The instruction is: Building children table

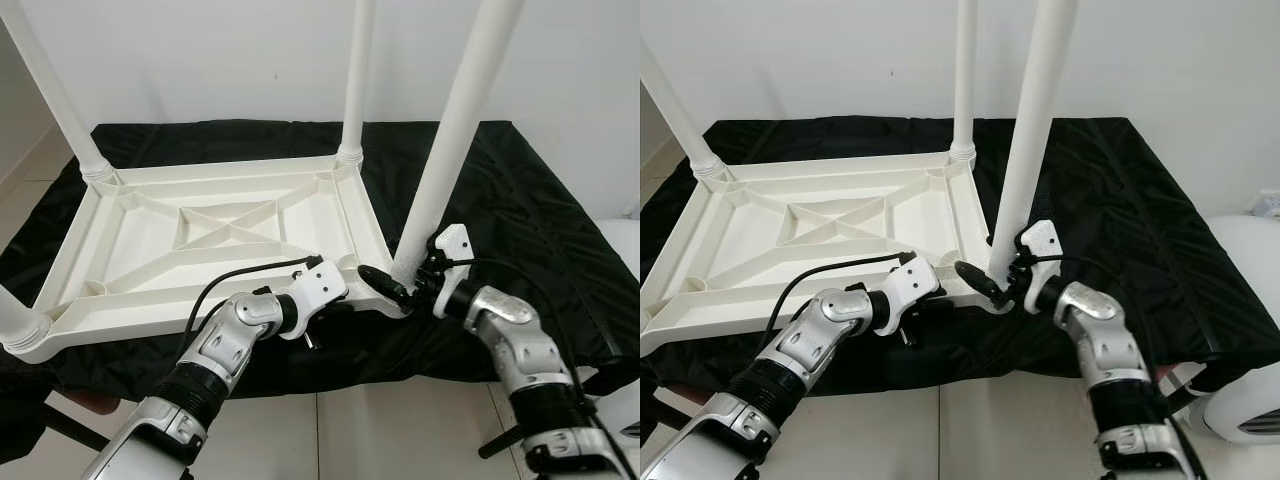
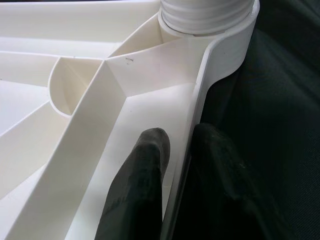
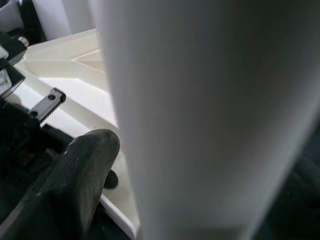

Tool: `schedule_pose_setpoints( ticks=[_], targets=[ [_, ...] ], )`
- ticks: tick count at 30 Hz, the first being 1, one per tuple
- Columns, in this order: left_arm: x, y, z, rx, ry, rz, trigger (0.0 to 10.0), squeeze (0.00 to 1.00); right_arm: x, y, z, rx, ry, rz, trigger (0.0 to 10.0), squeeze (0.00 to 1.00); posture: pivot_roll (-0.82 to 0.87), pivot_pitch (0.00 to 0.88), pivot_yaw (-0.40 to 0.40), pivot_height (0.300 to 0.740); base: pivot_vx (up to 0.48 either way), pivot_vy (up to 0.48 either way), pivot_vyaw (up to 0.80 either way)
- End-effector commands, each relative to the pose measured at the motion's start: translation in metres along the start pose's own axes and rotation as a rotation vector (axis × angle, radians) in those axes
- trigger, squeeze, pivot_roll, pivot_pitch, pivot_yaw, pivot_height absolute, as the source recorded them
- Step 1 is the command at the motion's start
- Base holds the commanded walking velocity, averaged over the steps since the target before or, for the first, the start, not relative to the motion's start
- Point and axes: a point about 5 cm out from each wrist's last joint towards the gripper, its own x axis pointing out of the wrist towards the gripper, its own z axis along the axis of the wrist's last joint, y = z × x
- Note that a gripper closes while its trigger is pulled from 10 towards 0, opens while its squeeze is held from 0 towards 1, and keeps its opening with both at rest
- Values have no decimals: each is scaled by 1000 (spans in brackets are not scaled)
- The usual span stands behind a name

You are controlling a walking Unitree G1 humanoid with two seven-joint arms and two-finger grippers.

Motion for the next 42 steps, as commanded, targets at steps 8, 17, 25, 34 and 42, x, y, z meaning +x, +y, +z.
schedule_pose_setpoints(
  ticks=[8, 17, 25, 34, 42],
  targets=[
    [3, -11, -3, 2, 11, -85, 10000, 0, -12, -16, -1, 15, 19, 26, 3961, 0, -103, 73, 46, 740, 0, 0, 0],
    [2, -11, -4, 0, 13, -84, 10000, 0, -19, -20, 0, 42, 2, 48, 0, 0, -104, 78, 49, 740, 0, 0, 0],
    [3, -10, -3, 0, 11, -83, 10000, 0, -15, -13, -1, 59, -31, 51, 0, 0, -106, 80, 49, 740, 0, 0, 0],
    [3, -10, -3, -2, 10, -82, 10000, 0, -5, -4, -4, 65, -80, -58, 0, 0, -109, 81, 46, 740, 0, 0, 0],
    [3, -10, -3, -2, 12, -80, 10000, 0, 11, 1, -2, 40, -109, -276, 0, 0, -109, 81, 48, 740, 0, 0, 0]
  ],
)
